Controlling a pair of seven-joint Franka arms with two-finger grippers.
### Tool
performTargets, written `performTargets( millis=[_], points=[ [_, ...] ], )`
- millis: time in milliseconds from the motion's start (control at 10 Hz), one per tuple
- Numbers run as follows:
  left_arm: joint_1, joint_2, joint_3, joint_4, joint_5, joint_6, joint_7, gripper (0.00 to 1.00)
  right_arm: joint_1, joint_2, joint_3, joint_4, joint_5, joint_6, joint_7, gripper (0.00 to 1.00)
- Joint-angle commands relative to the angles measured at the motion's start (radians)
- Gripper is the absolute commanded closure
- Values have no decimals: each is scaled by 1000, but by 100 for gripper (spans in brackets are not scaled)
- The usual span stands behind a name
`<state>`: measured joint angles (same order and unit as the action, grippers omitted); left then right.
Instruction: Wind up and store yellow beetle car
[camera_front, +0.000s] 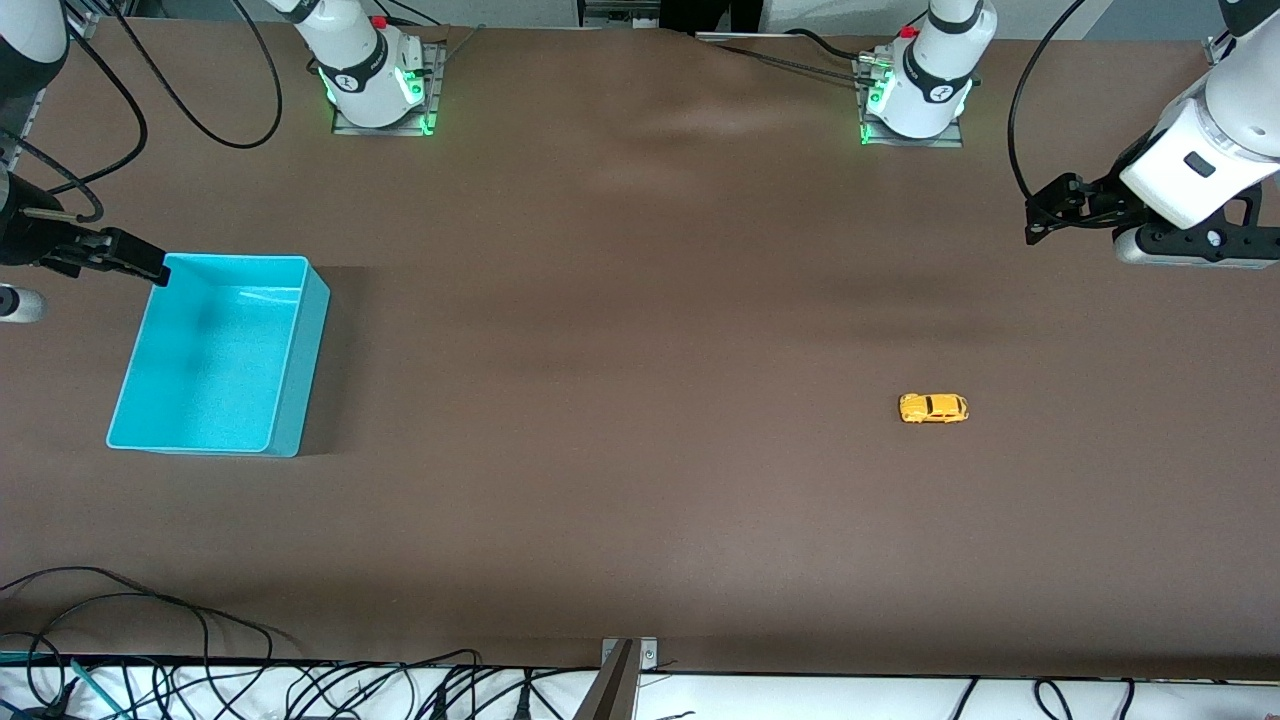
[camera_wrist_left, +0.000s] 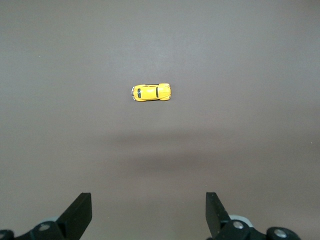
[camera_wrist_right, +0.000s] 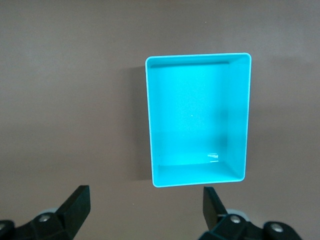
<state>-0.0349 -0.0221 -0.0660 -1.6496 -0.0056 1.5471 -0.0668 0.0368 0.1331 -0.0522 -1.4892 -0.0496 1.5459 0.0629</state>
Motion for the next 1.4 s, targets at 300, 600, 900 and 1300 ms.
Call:
performTargets(
  millis=[300,600,900,1300],
  points=[
    [-3,16,2,34,7,-50,24,0,-8,-6,0,6,22,-13,-17,0],
    [-6,16,2,30,7,-56,39,0,-8,-6,-2,6,22,-13,-17,0],
    [-13,51,-2,31,6,-105,42,0,-8,-7,0,6,22,-13,-17,0],
    [-30,140,-12,34,10,-6,353,0,-8,-7,0,6,22,-13,-17,0]
  ],
)
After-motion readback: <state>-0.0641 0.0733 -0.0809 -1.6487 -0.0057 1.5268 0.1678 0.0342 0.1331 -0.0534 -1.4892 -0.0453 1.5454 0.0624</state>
